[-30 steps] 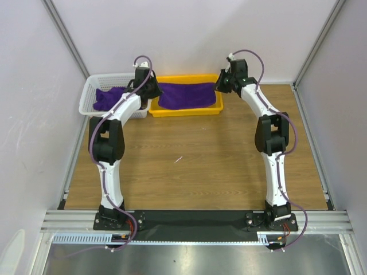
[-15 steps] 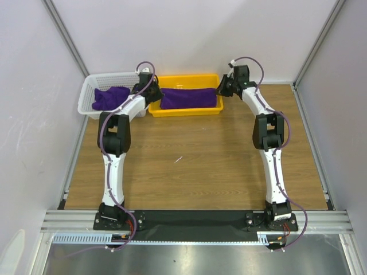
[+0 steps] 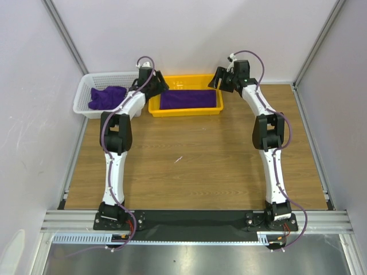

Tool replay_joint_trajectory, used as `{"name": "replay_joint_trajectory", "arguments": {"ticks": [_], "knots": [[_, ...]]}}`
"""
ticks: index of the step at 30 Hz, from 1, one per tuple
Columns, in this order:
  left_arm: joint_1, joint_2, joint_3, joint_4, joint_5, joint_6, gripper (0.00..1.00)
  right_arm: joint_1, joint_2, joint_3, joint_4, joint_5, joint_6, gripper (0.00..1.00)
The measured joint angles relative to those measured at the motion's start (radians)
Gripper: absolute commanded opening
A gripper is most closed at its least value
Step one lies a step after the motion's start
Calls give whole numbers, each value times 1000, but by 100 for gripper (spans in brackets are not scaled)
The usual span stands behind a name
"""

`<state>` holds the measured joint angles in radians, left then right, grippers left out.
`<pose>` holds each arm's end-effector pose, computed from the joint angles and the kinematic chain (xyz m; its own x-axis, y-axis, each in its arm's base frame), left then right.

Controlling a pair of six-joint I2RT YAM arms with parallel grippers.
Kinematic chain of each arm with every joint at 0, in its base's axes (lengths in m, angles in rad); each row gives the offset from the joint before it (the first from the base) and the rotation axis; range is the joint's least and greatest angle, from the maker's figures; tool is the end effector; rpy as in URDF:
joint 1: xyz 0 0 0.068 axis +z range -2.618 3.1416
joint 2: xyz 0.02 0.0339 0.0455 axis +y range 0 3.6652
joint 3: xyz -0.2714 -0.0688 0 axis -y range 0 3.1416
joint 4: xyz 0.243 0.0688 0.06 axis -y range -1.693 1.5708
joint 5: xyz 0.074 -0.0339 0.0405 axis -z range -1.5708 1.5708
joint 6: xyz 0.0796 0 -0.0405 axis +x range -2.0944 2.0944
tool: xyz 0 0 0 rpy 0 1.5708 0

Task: Fold and stack the towels
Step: Neatly place the folded towel into the bin

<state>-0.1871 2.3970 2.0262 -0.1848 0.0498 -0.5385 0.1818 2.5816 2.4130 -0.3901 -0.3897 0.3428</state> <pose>0.5870 -0.1152 0.1843 -0.5615 -0.4150 -0.7159 -0.0706 0.8860 -0.4582 0.6090 0.1427 0.1978 -0.6537 0.1960 -0.7309 -0.2807 0.8342 0.4747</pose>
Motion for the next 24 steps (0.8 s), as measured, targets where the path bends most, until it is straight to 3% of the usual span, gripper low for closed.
{"name": "replay_joint_trajectory", "arguments": {"ticks": [2,3,6,14,19,24], "knots": [[1,-4,32,-2,6,15,73,-1,-19,0,-1,4,-12,91],[1,-15,43,-4,6,25,82,-1,-32,0,-2,8,-16,93],[1,-73,51,-29,2,65,91,-4,-87,0,-6,22,-34,100],[1,-385,32,-148,-95,187,96,-4,-356,-39,-40,94,-84,100],[11,-706,-175,-182,-159,200,100,-7,-615,-229,-53,148,-74,100],[69,-1010,-509,-197,-161,161,100,-10,-867,-634,22,185,-36,100]]}}
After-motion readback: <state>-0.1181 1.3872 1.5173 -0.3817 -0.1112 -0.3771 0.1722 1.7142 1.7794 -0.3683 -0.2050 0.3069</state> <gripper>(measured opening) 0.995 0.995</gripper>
